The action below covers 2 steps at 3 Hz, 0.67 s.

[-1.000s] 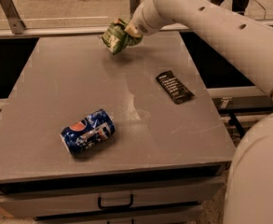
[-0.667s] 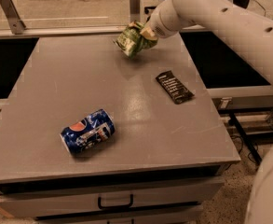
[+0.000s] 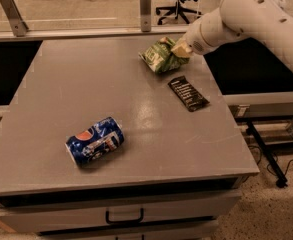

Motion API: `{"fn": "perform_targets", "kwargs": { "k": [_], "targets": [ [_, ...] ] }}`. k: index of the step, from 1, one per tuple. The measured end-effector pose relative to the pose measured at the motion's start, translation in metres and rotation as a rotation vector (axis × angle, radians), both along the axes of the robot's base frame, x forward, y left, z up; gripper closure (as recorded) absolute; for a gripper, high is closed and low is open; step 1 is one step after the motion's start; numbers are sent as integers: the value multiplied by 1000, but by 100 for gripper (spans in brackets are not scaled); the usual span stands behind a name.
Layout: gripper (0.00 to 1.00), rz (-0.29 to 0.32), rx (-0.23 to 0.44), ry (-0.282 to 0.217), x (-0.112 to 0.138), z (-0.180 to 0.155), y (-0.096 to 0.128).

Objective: Move green jalapeno chip bag near rxbar chocolate

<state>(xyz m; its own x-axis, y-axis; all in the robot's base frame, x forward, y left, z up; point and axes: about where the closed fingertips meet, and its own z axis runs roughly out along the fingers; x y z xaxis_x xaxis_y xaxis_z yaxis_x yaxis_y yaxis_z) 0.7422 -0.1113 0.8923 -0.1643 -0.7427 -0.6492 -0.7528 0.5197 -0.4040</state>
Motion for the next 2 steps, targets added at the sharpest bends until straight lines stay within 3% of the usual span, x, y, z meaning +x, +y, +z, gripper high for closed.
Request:
{"fn": "perform_targets", "kwargs": {
  "k": [2],
  "targets": [
    [12,44,-16,73,-23,-3,-13]
  ]
}}
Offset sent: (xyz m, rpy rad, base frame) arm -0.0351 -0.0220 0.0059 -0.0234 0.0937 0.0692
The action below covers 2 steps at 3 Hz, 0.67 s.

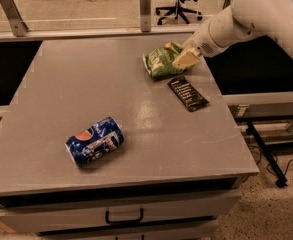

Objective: Move green jalapeno chip bag near rxbar chocolate

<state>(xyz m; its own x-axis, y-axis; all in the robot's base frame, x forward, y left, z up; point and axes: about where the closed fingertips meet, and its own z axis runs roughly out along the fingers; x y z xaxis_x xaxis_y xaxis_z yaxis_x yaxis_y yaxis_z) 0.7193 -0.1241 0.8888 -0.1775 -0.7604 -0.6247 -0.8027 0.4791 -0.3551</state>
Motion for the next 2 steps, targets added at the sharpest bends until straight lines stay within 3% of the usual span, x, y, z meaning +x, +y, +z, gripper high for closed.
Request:
{"fn": "perform_targets", "kwargs": {
  "k": [1,2],
  "targets": [
    [0,3,0,3,0,-2,2],
    [0,43,38,-1,1,-2,8]
  ]
}}
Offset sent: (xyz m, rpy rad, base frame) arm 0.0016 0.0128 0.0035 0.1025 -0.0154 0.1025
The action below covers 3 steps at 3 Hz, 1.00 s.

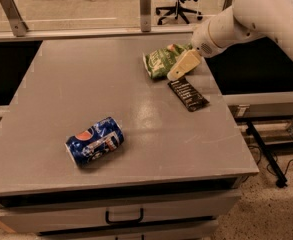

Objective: Move green jalapeno chip bag near rxbar chocolate

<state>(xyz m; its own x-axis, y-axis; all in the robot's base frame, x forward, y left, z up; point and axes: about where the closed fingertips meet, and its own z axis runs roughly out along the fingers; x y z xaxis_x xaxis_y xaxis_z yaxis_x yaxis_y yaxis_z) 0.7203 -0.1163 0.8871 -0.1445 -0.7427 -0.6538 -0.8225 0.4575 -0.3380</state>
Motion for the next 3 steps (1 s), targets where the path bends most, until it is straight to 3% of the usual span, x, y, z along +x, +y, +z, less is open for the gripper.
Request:
{"fn": "perform_targets", "kwargs": {
  "k": [1,2,3],
  "targets": [
    [0,17,25,-17,9,9,-40],
    [0,-11,18,-141,14,70,-101],
    [0,-45,20,-326,-3,156,-146]
  ]
}}
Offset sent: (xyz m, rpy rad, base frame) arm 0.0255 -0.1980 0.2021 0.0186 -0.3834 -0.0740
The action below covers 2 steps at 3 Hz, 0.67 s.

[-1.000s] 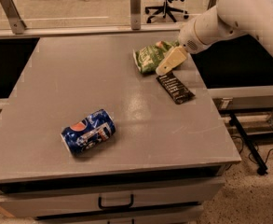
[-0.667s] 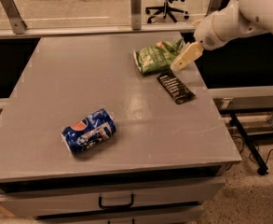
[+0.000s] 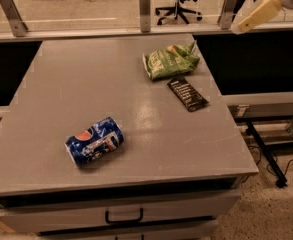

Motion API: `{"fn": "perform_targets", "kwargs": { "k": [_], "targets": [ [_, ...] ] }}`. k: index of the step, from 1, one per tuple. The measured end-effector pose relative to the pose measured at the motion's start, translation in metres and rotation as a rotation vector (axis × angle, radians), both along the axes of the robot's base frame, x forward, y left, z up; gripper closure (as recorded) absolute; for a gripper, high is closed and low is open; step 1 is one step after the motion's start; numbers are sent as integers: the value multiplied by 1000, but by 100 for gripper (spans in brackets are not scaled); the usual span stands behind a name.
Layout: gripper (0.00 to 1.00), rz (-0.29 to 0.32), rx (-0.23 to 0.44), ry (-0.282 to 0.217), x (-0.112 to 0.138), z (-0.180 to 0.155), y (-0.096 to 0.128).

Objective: Move green jalapeno chip bag near rxbar chocolate

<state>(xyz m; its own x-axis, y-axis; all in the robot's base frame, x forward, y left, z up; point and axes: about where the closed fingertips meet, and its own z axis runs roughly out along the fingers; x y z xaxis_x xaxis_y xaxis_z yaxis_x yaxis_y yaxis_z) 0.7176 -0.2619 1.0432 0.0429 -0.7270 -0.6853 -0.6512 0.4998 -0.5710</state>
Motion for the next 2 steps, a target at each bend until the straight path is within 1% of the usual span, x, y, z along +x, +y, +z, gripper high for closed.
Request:
{"fn": "perform_targets", "kwargs": {
  "k": [1,2],
  "targets": [
    [0,-10,10,-170,-31,81,-5],
    [0,-7,11,-187,-35,91,0]
  ]
}}
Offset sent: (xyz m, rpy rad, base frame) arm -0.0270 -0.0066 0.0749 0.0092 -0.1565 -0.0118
